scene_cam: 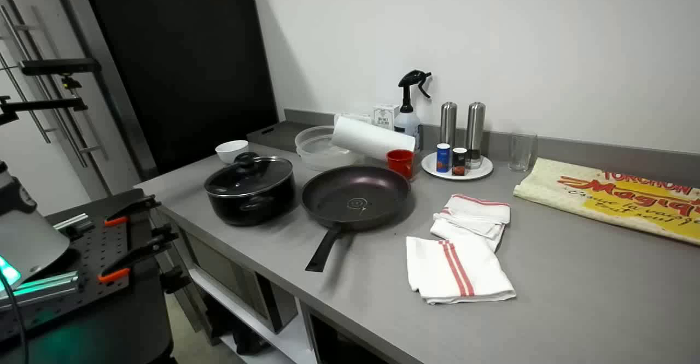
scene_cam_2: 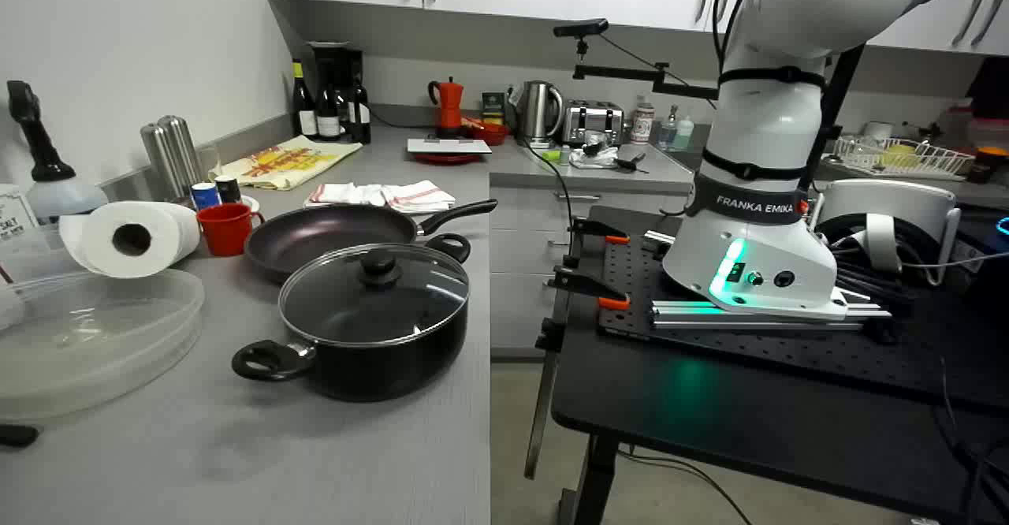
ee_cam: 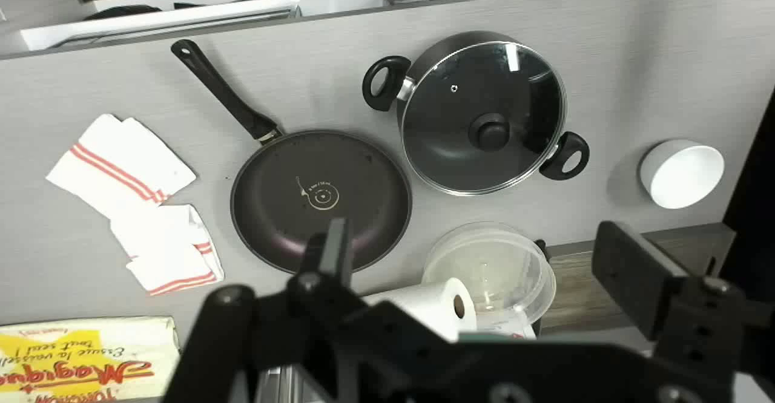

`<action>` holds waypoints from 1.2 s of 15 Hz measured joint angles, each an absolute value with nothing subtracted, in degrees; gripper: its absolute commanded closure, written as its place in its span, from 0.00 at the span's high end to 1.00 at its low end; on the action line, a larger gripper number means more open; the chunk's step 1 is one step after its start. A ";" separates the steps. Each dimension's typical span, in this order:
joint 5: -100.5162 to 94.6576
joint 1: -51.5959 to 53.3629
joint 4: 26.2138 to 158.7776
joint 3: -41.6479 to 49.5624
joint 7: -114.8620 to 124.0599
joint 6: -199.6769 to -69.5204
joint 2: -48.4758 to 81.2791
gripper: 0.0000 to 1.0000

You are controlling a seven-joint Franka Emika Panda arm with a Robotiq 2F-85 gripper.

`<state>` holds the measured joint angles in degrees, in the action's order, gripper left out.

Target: Remove the lid on the pot

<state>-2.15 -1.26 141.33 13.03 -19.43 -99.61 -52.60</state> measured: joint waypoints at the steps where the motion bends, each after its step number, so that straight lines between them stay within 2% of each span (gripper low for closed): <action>1: -2.15 -1.26 141.33 13.03 -19.43 -99.63 -52.60 1.00; 18: -2.15 -0.74 141.27 13.02 -19.53 -99.92 -51.37 1.00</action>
<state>-2.15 -0.74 141.27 13.02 -19.53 -99.92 -51.37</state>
